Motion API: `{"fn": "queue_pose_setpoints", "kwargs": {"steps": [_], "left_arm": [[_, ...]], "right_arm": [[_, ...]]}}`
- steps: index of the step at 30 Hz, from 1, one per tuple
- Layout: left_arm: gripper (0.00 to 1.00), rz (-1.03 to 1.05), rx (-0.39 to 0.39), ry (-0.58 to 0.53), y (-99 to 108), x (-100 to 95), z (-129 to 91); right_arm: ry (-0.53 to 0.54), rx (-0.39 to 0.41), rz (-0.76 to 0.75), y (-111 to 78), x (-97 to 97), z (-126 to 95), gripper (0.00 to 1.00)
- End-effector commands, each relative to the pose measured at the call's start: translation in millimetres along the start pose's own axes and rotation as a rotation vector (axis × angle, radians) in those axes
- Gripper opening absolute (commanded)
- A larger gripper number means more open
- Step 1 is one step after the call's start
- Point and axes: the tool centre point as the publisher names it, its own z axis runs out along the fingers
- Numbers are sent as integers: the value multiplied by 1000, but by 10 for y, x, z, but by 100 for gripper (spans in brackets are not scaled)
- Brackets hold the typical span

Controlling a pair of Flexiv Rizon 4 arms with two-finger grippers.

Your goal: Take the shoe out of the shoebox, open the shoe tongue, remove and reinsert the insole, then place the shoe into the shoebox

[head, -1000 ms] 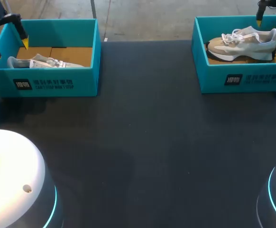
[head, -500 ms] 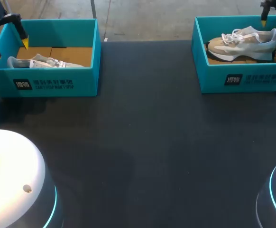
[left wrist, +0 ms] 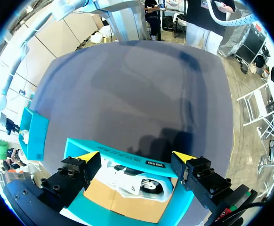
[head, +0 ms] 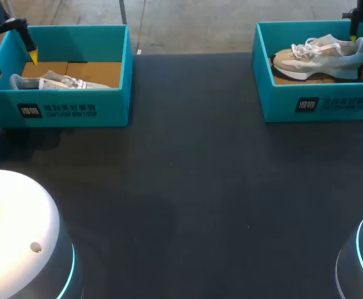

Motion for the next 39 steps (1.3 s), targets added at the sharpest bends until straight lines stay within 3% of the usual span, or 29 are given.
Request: {"fn": "queue_pose_setpoints", "kwargs": {"steps": [1, 9, 39], "left_arm": [[100, 1, -3, 0, -6, 6, 6], [100, 1, -3, 0, -6, 6, 6], [100, 1, -3, 0, -6, 6, 6]], "right_arm": [[-9, 24, -2, 136, 21, 124, 48], [-39, 40, -6, 198, -4, 290, 46], [-114, 80, -14, 108, -80, 740, 41]]}}
